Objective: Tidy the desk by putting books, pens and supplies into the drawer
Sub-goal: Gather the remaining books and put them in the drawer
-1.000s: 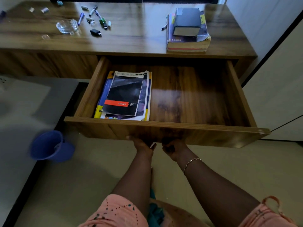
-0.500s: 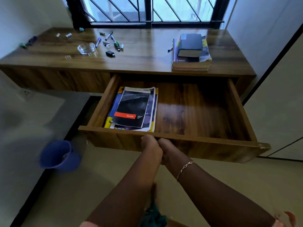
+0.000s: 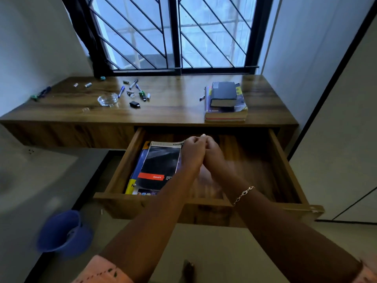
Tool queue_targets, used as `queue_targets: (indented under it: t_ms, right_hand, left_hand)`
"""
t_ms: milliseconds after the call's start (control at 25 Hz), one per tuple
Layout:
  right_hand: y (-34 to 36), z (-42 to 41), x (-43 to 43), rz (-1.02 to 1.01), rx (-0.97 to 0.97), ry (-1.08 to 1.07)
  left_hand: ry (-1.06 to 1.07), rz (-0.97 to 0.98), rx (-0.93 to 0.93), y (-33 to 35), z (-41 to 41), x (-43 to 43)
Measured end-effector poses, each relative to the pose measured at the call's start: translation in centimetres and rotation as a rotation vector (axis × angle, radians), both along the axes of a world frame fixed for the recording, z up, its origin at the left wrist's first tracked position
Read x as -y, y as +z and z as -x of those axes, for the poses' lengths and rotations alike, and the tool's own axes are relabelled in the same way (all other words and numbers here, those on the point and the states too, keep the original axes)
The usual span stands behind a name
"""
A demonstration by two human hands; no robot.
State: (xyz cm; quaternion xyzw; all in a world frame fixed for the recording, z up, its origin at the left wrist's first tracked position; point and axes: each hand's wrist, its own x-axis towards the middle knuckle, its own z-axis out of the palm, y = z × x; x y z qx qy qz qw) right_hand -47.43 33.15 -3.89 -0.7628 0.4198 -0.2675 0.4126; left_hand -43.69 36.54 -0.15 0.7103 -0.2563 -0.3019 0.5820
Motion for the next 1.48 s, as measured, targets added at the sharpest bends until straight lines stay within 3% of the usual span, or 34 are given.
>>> queue_targets:
  t_ms: [40, 160, 280, 480, 800, 1000, 1240, 1480]
  right_hand:
    - [0.7, 0.9, 1.3, -0.003, 0.055, 0.026]
    - [0.3, 1.4, 4.0, 0.242, -0.197, 0.056]
    - [-0.4, 1.1, 6.5, 0.228, -0.226, 0.026]
    - [1.0, 0.6, 12.2, 0.103, -0.228, -0.065]
    - [3.8, 1.9, 22.2, -0.274, 0.018, -0.319]
    - [2.9, 2.2, 29.0, -0.382, 0.134, -0.462]
    - [1.7, 1.2, 35.0, -0.627, 0.339, -0.467]
    - [0.5, -0.9, 38.0, -0.750, 0.280, -0.387]
  left_hand:
    - [-0.059, -0.009, 0.158, -0.5, -0.5, 1.1]
    - [-0.192, -0.088, 0.459, -1.9, -2.1, 3.8]
    - [-0.259, -0.115, 0.566, -2.5, -3.5, 6.6]
    - [-0.262, -0.175, 0.582, -1.8, -7.0, 11.4]
    - [-0.294, -0.224, 0.322, -0.3, -13.9, 19.4]
    - [-0.237, -0.232, -0.099, -0.9, -15.8, 24.4]
    - [-0.199, -0.268, -0.349, -2.6, -16.5, 28.5]
    - [-0.158, -0.305, -0.406, -3.2, -16.2, 31.4]
